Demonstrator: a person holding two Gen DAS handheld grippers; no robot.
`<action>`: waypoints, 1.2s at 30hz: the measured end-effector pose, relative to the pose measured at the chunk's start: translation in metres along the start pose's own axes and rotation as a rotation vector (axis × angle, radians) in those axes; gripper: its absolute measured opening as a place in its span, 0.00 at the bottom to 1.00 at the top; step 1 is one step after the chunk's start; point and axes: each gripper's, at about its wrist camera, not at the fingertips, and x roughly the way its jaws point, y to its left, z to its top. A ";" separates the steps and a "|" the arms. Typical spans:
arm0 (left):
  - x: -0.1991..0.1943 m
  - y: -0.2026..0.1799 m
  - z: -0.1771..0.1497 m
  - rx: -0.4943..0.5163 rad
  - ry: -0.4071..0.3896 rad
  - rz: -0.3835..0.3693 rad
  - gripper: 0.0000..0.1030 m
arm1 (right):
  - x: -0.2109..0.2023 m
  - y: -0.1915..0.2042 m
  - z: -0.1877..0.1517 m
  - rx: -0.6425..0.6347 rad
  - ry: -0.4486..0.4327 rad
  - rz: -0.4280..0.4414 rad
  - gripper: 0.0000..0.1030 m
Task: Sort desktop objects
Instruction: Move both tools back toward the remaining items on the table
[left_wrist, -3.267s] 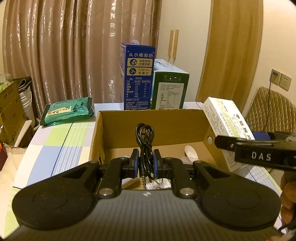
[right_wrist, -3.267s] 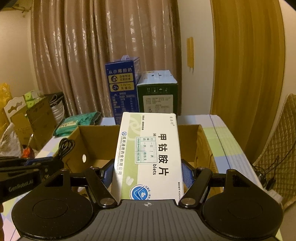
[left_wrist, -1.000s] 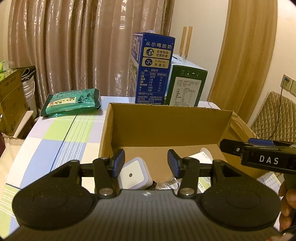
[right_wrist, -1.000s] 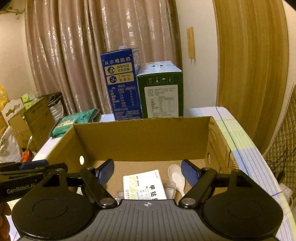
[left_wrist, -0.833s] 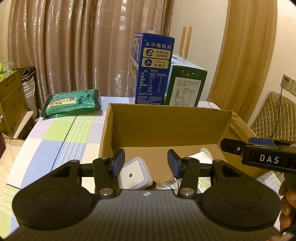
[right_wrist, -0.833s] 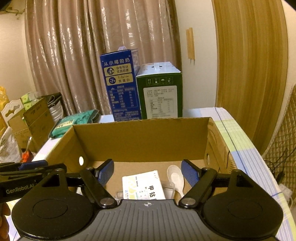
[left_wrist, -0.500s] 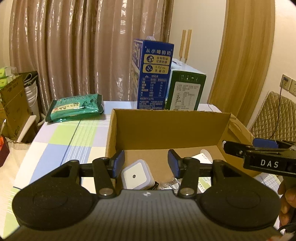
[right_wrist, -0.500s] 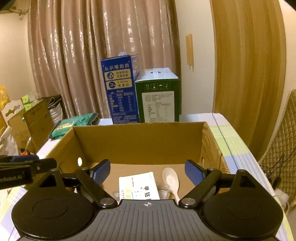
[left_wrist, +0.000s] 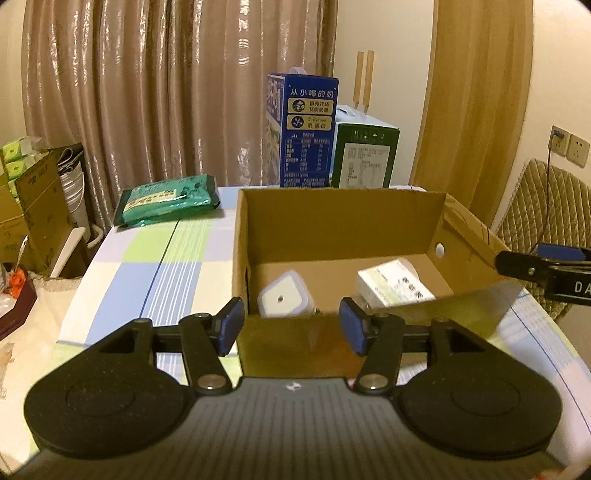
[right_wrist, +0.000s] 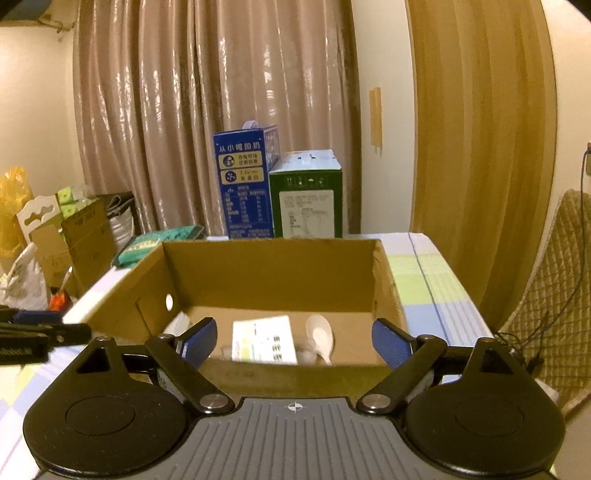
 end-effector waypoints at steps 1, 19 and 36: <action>-0.006 0.000 -0.003 -0.001 -0.001 0.000 0.52 | -0.004 -0.001 -0.003 0.001 0.005 0.003 0.86; -0.052 -0.046 -0.094 0.114 0.114 -0.097 0.61 | -0.032 -0.001 -0.082 -0.301 0.182 0.187 0.89; -0.029 -0.068 -0.126 0.151 0.208 -0.188 0.71 | 0.012 0.001 -0.094 -0.404 0.329 0.339 0.89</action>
